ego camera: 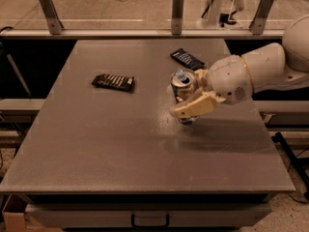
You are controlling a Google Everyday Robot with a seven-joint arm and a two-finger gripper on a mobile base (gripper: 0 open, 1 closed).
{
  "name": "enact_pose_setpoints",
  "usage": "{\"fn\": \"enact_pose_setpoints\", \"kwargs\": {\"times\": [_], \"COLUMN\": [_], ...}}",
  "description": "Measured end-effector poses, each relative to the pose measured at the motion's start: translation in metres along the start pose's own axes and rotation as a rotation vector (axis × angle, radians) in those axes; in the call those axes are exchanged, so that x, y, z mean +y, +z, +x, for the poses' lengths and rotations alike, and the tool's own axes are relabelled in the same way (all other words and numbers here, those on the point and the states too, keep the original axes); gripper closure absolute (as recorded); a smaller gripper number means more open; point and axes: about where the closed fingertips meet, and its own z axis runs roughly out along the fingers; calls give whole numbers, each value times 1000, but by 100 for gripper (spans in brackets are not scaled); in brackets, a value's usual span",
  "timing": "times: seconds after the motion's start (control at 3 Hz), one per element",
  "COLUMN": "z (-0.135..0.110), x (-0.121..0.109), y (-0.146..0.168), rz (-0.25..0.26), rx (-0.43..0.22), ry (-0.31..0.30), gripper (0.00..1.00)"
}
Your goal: Move redbull can near rxbar chocolate
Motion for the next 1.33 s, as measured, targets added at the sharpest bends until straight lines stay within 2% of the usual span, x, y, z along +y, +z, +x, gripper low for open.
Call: {"fn": "enact_pose_setpoints", "kwargs": {"times": [0.33,0.67,1.0,1.33], "z": [-20,-31,-26,-33], "x": [-26,-32,-34,-57], "y": [-59,-68,-52,-12], "rz": [141,163,158,142], "rx": [15,9,-47,-148], "ry": [-45,-67,-53,-78], "gripper": [93,100,100,100]}}
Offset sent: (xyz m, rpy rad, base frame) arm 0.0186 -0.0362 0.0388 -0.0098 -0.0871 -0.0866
